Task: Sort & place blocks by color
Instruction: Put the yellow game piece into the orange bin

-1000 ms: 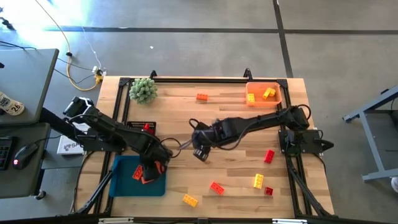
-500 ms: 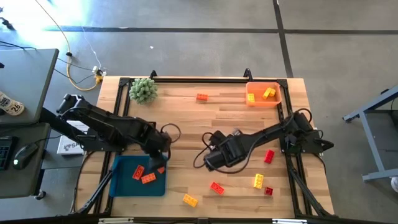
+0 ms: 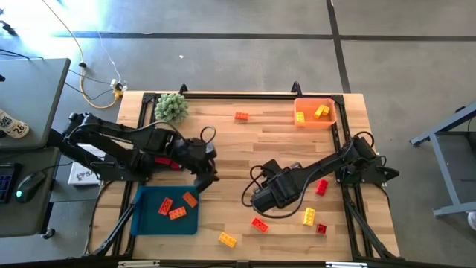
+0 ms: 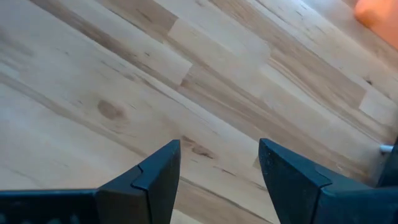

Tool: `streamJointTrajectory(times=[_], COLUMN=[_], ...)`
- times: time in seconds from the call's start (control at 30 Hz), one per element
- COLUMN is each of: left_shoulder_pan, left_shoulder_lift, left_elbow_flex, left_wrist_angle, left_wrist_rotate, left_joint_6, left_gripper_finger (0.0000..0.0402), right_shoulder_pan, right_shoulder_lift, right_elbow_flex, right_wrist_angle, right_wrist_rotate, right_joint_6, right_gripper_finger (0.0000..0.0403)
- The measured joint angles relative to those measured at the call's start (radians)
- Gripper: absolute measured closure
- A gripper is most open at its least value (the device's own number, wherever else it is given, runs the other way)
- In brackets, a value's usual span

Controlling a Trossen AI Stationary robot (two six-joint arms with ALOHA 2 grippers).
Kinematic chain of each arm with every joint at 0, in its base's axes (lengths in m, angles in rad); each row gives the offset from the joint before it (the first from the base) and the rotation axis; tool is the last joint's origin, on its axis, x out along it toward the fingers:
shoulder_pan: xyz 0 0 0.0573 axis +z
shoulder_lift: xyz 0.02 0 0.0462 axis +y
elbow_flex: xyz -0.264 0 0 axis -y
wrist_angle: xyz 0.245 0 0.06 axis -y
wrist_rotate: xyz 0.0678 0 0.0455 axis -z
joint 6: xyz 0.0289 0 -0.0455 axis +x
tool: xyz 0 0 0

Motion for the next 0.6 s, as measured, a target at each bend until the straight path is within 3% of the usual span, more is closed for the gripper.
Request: streamJointTrajectory(times=[0.17,0.47,0.6], left_shoulder_pan=[0.035,0.049,0.049], left_shoulder_lift=[-0.001,-0.001,-0.001], left_elbow_flex=[0.000,0.000,0.000], left_wrist_angle=[0.100,0.106,0.107], left_wrist_rotate=[0.015,0.015,0.015], left_joint_6=[0.000,0.000,0.000], left_gripper_finger=[0.0249,0.0248,0.0249], right_shoulder_pan=[0.003,0.001,-0.006], right_shoulder_lift=[-0.003,-0.012,-0.093], right_elbow_flex=[-0.004,-0.008,-0.115], right_wrist_angle=[0.000,0.001,0.000], right_wrist_rotate=[0.006,0.040,0.036], right_joint_6=[-0.029,-0.116,-0.100], right_gripper_finger=[0.0199,0.0199,0.0199])
